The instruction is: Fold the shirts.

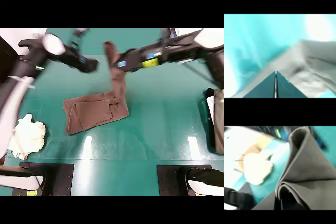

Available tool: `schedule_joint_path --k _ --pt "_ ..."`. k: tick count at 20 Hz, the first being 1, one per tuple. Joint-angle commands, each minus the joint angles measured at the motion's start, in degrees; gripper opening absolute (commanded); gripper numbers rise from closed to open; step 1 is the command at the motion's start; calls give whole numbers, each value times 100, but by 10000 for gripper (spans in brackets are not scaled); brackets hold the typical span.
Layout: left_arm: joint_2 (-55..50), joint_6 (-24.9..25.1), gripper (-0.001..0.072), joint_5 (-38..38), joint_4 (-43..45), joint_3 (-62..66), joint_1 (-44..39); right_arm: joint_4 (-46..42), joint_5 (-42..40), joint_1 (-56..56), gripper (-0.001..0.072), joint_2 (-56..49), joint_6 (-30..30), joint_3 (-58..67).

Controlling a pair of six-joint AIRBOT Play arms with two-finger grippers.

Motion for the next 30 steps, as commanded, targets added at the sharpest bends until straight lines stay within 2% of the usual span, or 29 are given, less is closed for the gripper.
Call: schedule_joint_path --k 1,2,3,4,5,6,8,10,13,16,18,23,25,30 --pt "1134 2 27 -356 824 87 1040 754 -1058 1224 25 -688 -623 11" --pt "1364 0 28 -356 852 87 1285 1008 -1285 1576 151 -992 -1008 59" --pt "1563 0 28 -358 859 87 1530 1139 -1316 1858 415 -1325 -1279 243" --pt "1711 0 28 -365 857 87 1722 1141 -1189 2044 548 -1613 -1329 498" --pt "1799 0 27 -391 857 90 1864 1064 -903 2149 565 -1864 -1335 769" --pt "1873 -2 27 -468 857 94 1980 876 -527 2168 548 -2068 -1298 1051" --pt "1893 0 27 -634 848 92 2052 118 35 1974 502 -2170 -682 1283" --pt "1893 4 27 -778 841 92 2050 -503 396 1591 502 -2059 -448 1187" --pt "1893 2 27 -813 807 92 2050 -802 417 645 502 -1569 -234 229" --pt "1893 2 27 -807 549 92 2050 -1375 417 -433 506 -1113 295 -938" --pt "1888 2 28 -763 334 79 2050 -1250 459 -1117 679 -1056 426 -1550" --pt "1814 4 28 -748 146 63 2050 -688 461 -1729 667 -1620 387 -2100" --pt "1810 37 28 -743 116 -44 2050 -404 426 -1567 623 -1954 317 -1928" --pt "1810 48 28 -739 -133 -168 2050 221 468 -859 619 -3001 319 -907"
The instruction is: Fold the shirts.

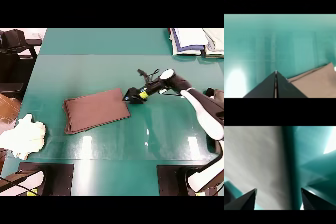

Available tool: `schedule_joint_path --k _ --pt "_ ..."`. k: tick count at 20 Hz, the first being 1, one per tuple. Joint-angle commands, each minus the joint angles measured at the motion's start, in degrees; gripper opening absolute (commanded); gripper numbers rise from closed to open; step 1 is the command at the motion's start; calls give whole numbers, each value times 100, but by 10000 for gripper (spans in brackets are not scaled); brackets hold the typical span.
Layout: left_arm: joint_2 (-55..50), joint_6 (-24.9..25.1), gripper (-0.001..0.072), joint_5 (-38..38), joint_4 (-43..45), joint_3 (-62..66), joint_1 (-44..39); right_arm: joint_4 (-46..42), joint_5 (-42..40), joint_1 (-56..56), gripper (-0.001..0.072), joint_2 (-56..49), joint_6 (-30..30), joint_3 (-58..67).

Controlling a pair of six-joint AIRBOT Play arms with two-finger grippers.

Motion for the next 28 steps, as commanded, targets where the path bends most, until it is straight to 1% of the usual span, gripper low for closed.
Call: schedule_joint_path --k 1,2,3,4,5,7,9,12,15,19,22,25,28 --pt "-2 20 28 0 -210 -48 7 481 68 466 540 -721 -7 662" --pt "-2 20 28 2 -221 -46 7 479 92 623 454 -874 -7 892" --pt "-2 20 27 -2 -249 -46 7 461 63 752 346 -960 -7 1047" --pt "-2 20 27 -4 -251 -46 -13 435 -46 857 199 -966 -7 1128" --pt "-2 17 26 13 -249 -46 -70 413 -138 929 77 -949 -9 1213" --pt "-2 20 26 133 -245 -48 -363 271 -186 898 19 -841 -7 1338" --pt "-2 20 26 201 -238 -46 -750 -249 -190 675 19 -557 37 1373" --pt "-2 17 26 339 -240 -46 -1373 -1250 -81 -63 19 114 431 1342" --pt "-2 17 27 503 -240 -46 -1840 -1659 -166 -1169 19 1045 557 811" --pt "-2 11 27 820 -245 -46 -2271 -1685 -334 -3132 19 2293 557 -146" --pt "-2 -4 27 1137 -247 -46 -2476 -1670 -675 -4677 19 2999 557 -605" --pt "-2 -35 27 1401 -247 -46 -2638 -1611 -866 -5899 19 3235 557 -643" --pt "-2 -35 27 1478 -332 -46 -2638 -1314 -960 -6588 19 3202 555 -610"
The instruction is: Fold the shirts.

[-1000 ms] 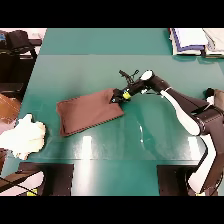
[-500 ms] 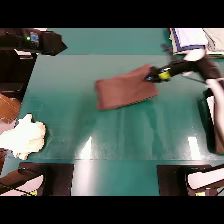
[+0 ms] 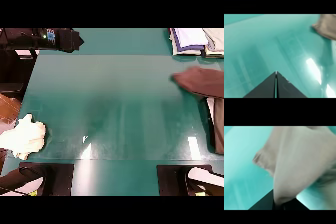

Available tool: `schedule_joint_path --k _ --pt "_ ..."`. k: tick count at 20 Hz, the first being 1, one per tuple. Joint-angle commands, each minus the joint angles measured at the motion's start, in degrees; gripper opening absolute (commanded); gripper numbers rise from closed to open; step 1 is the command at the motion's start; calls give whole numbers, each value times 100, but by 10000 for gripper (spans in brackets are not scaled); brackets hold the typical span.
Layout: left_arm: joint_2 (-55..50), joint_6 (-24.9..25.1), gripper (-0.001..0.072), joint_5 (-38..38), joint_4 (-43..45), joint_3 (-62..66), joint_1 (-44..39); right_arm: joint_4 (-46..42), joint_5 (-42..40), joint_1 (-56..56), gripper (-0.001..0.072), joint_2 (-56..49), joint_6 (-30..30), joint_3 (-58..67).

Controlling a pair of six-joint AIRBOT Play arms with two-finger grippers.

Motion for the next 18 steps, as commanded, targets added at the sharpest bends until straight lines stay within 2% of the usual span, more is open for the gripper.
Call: schedule_joint_path --k 1,4,8,14,16,18 --pt "-2 -15 27 186 -55 -2 -70 289 -245 -879 19 116 7 -52" --pt "-2 -15 27 186 -55 -2 -70 367 -398 -916 18 81 7 59" --pt "-2 -11 27 184 -52 -2 -70 363 -238 -916 18 2 9 981" --pt "-2 -7 27 157 -28 0 -70 297 584 -922 18 0 11 2293" --pt "-2 -7 27 138 -11 -2 -70 -28 940 -922 19 28 61 2531" --pt "-2 -2 27 109 -11 -2 -70 -713 1200 -922 19 155 289 2549"
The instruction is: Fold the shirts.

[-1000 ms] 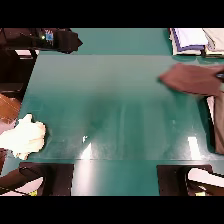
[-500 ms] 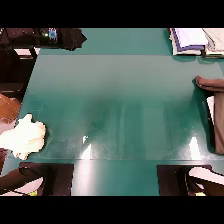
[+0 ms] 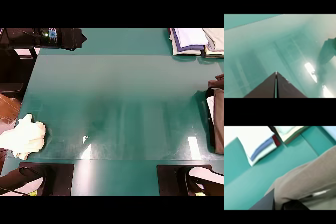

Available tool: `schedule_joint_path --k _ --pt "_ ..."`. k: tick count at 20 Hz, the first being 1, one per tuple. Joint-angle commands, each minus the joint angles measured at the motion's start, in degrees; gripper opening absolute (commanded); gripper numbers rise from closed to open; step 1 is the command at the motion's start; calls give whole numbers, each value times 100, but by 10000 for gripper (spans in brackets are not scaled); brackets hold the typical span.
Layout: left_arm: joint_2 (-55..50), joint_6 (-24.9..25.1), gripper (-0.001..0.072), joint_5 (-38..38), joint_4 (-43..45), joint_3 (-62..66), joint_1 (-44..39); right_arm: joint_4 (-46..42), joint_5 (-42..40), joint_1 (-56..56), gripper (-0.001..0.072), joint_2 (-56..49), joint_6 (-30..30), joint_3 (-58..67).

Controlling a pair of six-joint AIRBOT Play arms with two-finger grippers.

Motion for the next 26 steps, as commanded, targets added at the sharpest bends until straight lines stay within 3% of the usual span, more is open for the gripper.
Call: schedule_joint_path --k 1,3,10,14,15,17,18,22,26 --pt "-2 13 27 -66 24 -2 -2 -1043 649 -4 19 162 205 240" --pt "-2 52 27 -140 26 -2 -2 -1502 752 -76 19 382 269 2" --pt "-2 199 28 -199 26 -2 -2 -1631 970 -1088 20 1322 249 -1974" --pt "-2 199 28 -249 26 -2 -2 -1692 970 -1528 29 1633 -127 -2935" --pt "-2 199 28 -262 26 -2 -2 -1926 988 -1606 135 1668 -127 -3051" --pt "-2 199 27 -260 26 -2 -2 -2350 1021 -1744 570 1665 -94 -3080" --pt "-2 199 28 -260 26 0 -2 -2371 1016 -1853 663 1665 -94 -3042" --pt "-2 199 28 -240 26 -2 -2 -1488 798 -1912 663 1665 -13 -2627" --pt "-2 199 28 -234 33 -2 -2 -284 675 -612 663 1665 -13 -2181"
